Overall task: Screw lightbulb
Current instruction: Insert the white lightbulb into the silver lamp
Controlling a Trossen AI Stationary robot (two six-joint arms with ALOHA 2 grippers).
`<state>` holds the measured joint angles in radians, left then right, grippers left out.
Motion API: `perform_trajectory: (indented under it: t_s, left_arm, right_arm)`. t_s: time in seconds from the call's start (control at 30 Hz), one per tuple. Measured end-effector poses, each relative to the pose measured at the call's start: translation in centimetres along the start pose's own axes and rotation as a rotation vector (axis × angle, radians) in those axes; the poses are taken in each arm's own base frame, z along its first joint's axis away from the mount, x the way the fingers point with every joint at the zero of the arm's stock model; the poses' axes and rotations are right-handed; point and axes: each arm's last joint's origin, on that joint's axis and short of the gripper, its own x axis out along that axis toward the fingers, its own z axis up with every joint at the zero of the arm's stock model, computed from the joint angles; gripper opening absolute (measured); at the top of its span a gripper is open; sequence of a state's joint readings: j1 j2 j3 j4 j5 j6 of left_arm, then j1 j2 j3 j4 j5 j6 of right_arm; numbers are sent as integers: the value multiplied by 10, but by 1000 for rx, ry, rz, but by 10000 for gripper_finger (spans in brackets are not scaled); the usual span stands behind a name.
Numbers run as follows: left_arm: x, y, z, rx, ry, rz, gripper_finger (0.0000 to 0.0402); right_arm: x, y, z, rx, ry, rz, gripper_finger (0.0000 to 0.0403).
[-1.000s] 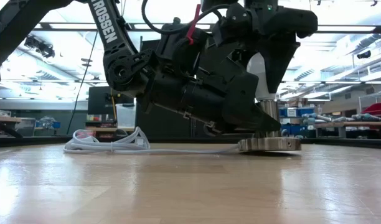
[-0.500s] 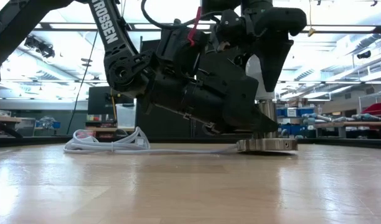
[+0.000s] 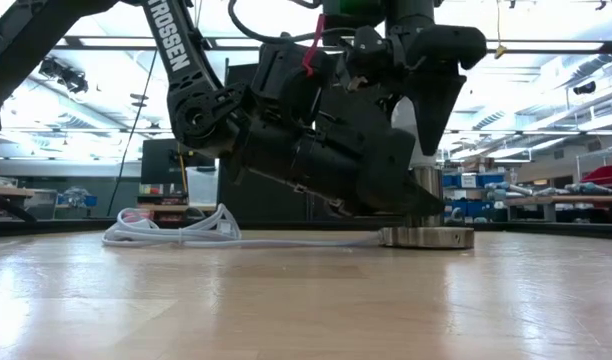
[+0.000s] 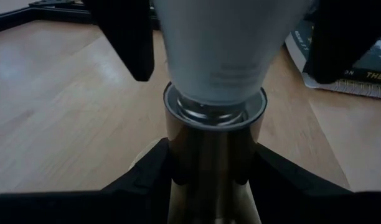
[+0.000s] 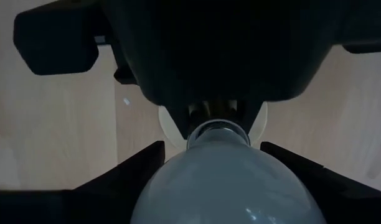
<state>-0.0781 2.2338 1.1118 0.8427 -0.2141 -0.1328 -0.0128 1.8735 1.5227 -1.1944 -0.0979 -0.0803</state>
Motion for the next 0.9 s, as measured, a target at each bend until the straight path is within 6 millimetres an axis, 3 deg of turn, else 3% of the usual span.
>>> perform_trajectory:
  t_s: [0.53, 0.9]
  left_arm:
    - [0, 0, 1, -16, -14, 36, 171]
    - [-1, -2, 1, -16, -30, 74, 171]
  right_arm:
    - [-1, -7, -4, 30, -16, -1, 269]
    - [-2, -12, -4, 149, -26, -1, 267]
